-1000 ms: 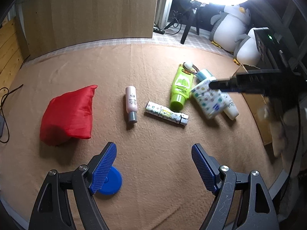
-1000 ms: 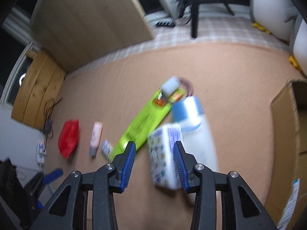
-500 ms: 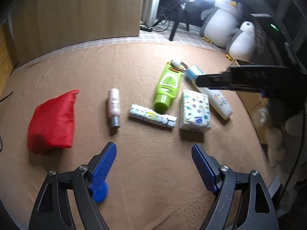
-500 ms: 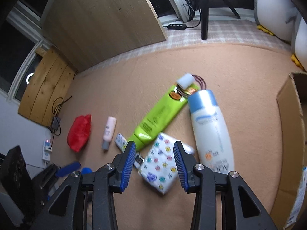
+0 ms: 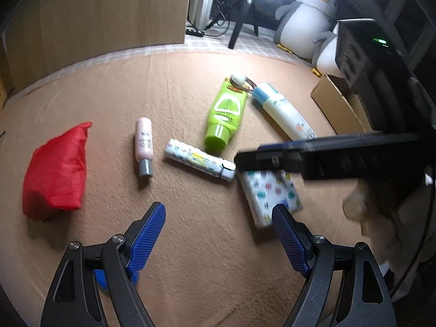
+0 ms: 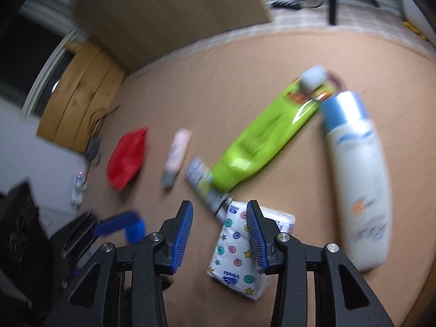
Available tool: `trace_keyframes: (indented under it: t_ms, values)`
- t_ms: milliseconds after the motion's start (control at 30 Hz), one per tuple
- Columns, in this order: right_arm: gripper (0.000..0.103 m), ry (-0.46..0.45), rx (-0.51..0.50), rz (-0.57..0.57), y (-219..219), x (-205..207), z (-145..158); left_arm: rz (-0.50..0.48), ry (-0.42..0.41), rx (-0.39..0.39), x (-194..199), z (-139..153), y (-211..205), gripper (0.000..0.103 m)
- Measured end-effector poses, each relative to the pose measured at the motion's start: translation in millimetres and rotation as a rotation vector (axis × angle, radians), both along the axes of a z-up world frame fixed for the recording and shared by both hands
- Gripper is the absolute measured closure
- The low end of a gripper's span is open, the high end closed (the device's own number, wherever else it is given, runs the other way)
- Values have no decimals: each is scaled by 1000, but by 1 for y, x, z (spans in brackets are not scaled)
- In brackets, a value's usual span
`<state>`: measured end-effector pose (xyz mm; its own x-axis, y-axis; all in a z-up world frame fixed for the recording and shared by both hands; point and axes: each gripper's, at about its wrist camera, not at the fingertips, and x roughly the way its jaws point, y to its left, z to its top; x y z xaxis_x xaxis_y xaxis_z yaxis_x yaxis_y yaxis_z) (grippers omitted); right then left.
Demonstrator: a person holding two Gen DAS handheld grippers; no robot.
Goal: Organize objects
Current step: 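Lift the tissue pack with the right gripper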
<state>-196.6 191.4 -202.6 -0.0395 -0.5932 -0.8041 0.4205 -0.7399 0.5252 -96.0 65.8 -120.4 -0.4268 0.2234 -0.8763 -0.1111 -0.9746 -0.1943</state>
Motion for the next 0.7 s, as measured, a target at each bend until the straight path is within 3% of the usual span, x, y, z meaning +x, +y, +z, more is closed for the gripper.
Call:
trace_keyframes:
  t_ms: [67, 167, 233, 267, 700]
  values:
    - [65, -4, -8, 19, 0, 12, 0, -16, -7, 4, 4, -4, 3, 20]
    - [62, 20, 4, -66, 17, 23, 5, -32, -22, 12, 7, -11, 7, 20]
    - [48, 36, 17, -137, 31, 31, 7, -36, -32, 22, 9, -16, 9, 20]
    - [47, 38, 21, -161, 38, 34, 8, -37, -36, 29, 9, -18, 10, 20]
    - [47, -25, 7, -226, 52, 55, -14, -97, -75, 75, -1, -40, 40, 20]
